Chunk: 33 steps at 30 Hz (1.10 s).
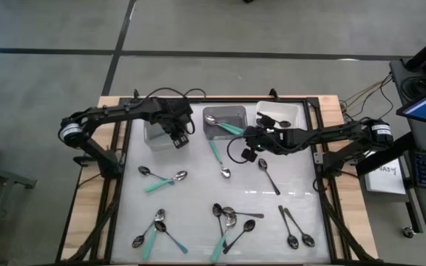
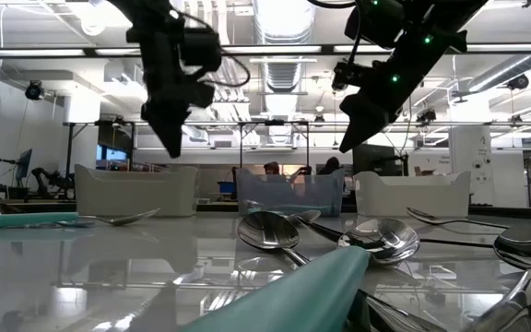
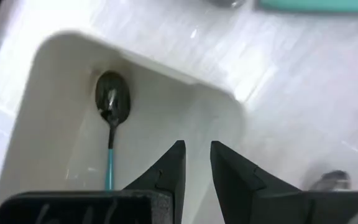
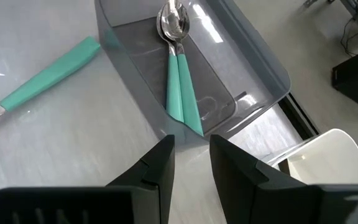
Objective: Sort silverware by color (type)
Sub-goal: Put the green spoon into the black bin
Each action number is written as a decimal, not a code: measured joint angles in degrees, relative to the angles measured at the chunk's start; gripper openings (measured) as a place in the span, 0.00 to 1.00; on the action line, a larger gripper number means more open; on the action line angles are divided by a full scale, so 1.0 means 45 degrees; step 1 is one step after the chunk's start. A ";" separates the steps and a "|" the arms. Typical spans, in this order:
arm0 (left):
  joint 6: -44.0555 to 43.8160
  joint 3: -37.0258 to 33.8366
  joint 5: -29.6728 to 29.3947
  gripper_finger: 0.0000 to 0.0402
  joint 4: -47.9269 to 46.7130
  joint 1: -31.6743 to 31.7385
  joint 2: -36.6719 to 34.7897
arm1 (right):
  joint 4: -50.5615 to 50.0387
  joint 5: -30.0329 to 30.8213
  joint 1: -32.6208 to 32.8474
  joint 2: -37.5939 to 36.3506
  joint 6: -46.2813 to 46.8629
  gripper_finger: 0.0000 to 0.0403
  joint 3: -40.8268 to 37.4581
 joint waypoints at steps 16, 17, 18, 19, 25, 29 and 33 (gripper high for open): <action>-0.3921 0.0089 0.2356 0.15 -0.1300 -0.6383 -0.0005 | -0.0015 -0.0005 0.0001 0.0000 -0.0244 0.23 -0.0001; -0.4261 -0.0054 0.2356 0.15 -0.1292 -0.6857 -0.0005 | -0.0015 -0.0005 0.0001 0.0002 -0.0246 0.23 0.0000; -0.4623 -0.0211 0.2314 0.15 -0.1221 -0.7282 -0.0005 | -0.0015 -0.0005 -0.0002 0.0000 -0.0246 0.23 0.0000; -0.5003 -0.0382 0.2228 0.15 -0.1153 -0.7654 -0.0005 | -0.0010 -0.0005 -0.0001 0.0000 -0.0251 0.23 0.0000; -0.7299 -0.1581 0.2031 0.15 -0.0616 -0.8848 -0.0005 | 0.0000 -0.0006 -0.0002 0.0000 0.0048 0.23 -0.0005; -0.7755 -0.2239 0.1994 0.15 -0.0288 -0.8974 -0.0005 | 0.0000 -0.0010 0.0001 0.0002 0.0522 0.23 -0.0002; -0.7735 -0.3009 0.1882 0.15 -0.0109 -0.8974 -0.0005 | 0.0000 -0.0019 0.0001 0.0000 0.0977 0.23 -0.0001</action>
